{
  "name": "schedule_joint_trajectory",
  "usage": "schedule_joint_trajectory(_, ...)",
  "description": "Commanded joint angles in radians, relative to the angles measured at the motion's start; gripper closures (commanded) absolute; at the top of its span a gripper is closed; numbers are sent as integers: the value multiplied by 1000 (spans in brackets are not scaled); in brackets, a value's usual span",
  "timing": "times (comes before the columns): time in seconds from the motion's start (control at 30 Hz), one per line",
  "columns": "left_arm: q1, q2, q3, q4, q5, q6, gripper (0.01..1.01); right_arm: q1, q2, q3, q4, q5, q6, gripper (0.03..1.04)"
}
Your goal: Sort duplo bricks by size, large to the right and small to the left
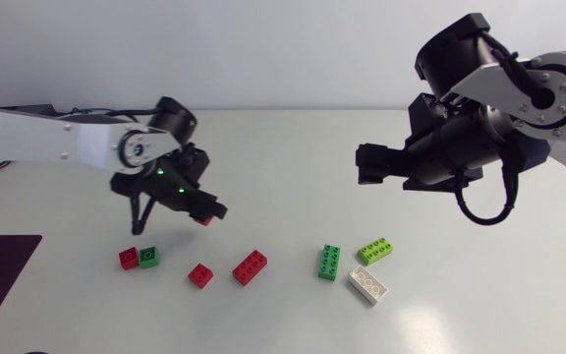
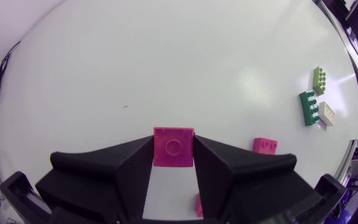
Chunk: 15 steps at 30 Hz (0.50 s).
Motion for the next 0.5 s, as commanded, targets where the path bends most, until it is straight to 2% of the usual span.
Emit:
schedule_joint_trajectory(0.0, 56, -82, -129, 35, 6, 28, 716, 13, 25, 1, -4, -2, 20, 67)
schedule_joint_trajectory(0.13, 149, -156, -261, 104, 6, 71, 715, 16, 23, -10, -4, -2, 20, 67)
schedule_joint_trajectory(0.27, 212, -162, -331, 164, 6, 95, 702, 18, 23, -23, 10, -5, 20, 67)
schedule_joint_trajectory(0.3, 220, -157, -342, 181, 6, 98, 636, 18, 23, -26, 10, -6, 20, 67)
schedule_joint_trajectory(0.33, 226, -151, -350, 190, 6, 100, 505, 18, 23, -28, 11, -6, 20, 67)
schedule_joint_trajectory(0.37, 233, -145, -351, 192, 6, 100, 295, 16, 23, -28, 13, -6, 20, 67)
schedule_joint_trajectory(0.4, 237, -145, -351, 192, 6, 100, 131, 16, 23, -28, 13, -6, 19, 67)
schedule_joint_trajectory(0.43, 235, -157, -344, 192, 7, 100, 54, 16, 22, -28, 11, -6, 19, 67)
schedule_joint_trajectory(0.47, 233, -173, -336, 189, 7, 100, 54, 16, 22, -28, 13, -6, 17, 67)
